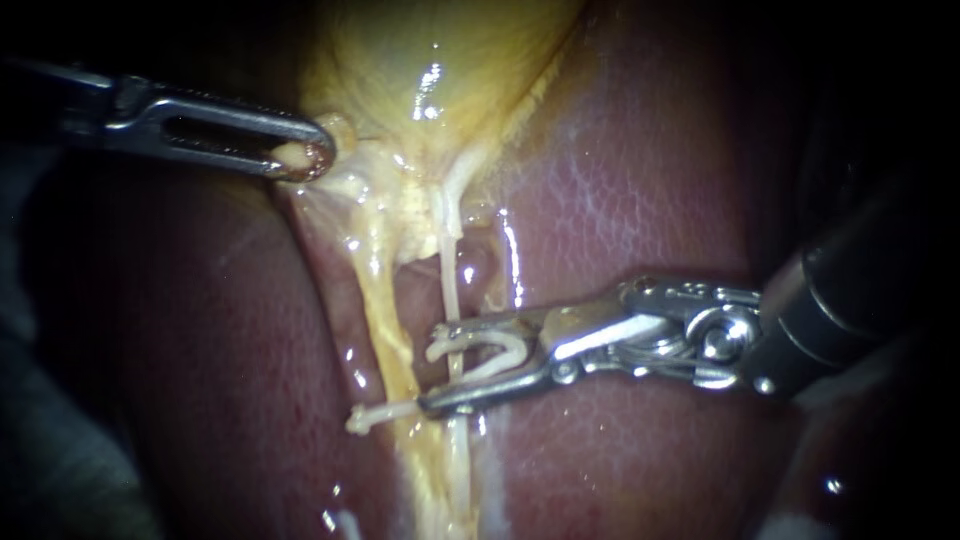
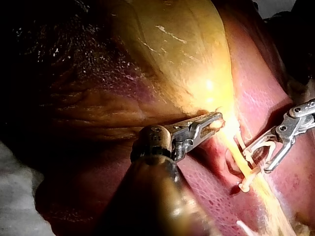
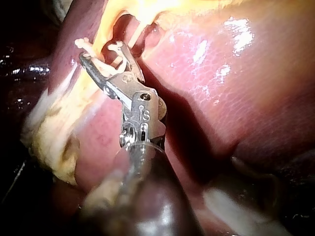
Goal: Clipping second clip left tube
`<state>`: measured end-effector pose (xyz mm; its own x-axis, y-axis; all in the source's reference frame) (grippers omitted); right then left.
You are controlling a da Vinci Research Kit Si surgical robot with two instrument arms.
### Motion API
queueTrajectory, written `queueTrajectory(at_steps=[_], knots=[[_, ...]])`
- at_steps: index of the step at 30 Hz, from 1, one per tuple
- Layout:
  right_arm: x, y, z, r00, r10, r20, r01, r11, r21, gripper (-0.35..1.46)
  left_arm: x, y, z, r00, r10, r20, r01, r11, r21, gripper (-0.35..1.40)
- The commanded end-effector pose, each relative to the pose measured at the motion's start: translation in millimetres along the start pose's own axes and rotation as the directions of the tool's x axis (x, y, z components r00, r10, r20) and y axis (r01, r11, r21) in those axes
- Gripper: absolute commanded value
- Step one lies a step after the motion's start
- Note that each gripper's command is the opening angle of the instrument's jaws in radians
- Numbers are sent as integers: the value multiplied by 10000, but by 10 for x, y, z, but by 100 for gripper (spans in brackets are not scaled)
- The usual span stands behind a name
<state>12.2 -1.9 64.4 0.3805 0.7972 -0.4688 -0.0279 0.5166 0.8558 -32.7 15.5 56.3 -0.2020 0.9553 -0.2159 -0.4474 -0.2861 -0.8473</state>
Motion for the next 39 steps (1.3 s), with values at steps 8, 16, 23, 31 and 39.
queueTrajectory(at_steps=[8,16,23,31,39], knots=[[0,7,11,9999,-24,-111,25,10000,94,50,0,0,0,10000,-2,0,2,10000,1,-35],[1,11,29,9997,146,-210,-134,9983,564,50,0,0,0,10000,-2,-1,2,10000,2,-35],[3,9,42,9981,268,-561,-200,9928,1184,50,0,0,0,10000,-2,-1,2,10000,2,-35],[9,0,59,9959,397,-810,-255,9853,1689,50,0,0,0,10000,-1,0,1,10000,1,-35],[17,-15,58,9922,494,-1146,-260,9800,1974,49,0,0,-1,10000,0,4,0,10000,-4,-35]])
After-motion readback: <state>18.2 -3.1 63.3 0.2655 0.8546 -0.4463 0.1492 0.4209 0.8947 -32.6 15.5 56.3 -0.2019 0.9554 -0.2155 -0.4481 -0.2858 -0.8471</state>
